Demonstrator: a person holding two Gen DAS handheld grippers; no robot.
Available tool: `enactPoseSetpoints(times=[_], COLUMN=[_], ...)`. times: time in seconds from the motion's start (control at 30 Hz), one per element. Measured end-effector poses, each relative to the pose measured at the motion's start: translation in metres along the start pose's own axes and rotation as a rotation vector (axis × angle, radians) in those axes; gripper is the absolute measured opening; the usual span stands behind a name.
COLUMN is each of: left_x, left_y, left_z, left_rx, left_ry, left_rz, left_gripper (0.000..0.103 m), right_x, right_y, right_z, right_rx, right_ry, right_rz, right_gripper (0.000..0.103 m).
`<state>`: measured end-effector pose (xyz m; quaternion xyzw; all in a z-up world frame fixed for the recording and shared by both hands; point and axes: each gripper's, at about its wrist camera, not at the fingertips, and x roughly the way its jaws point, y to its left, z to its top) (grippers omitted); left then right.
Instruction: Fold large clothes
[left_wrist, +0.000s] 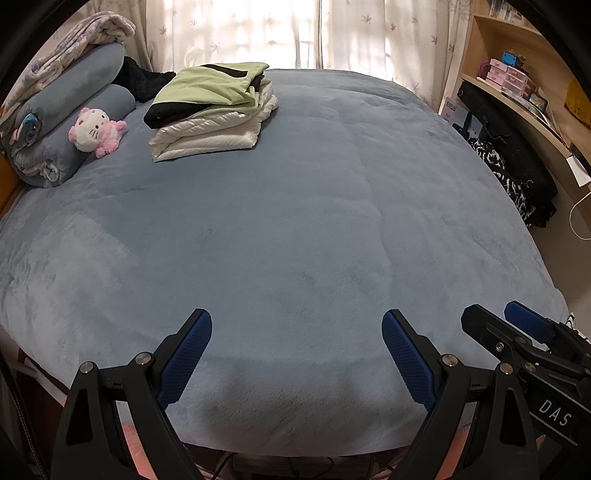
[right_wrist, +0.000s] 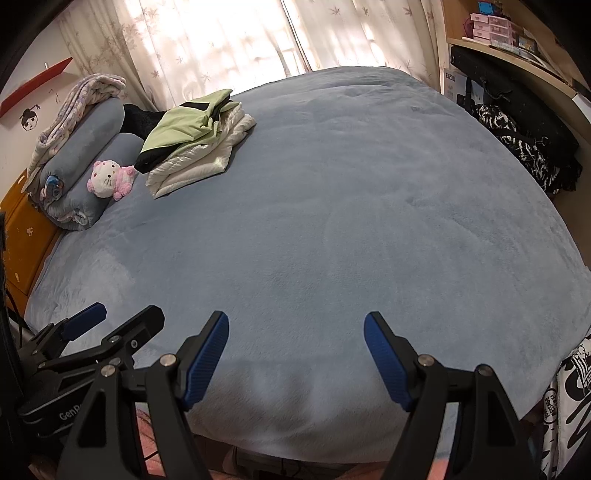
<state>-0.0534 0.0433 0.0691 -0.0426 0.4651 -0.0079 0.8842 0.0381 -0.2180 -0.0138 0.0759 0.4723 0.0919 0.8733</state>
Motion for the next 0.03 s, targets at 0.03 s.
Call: enactPoseSetpoints(times=[0.03], left_x=[0.0000], left_y=[0.0007], left_z=[0.0003], left_rx=[0.000], left_ry=[0.002], left_rz=[-0.001], left_gripper=[0.092], right_x=[-0.0001], right_y=[0.0004], right_z=[-0.0001], right_rx=[0.000], right_ry=[0.000], right_rz=[-0.001], right_gripper=[0.076])
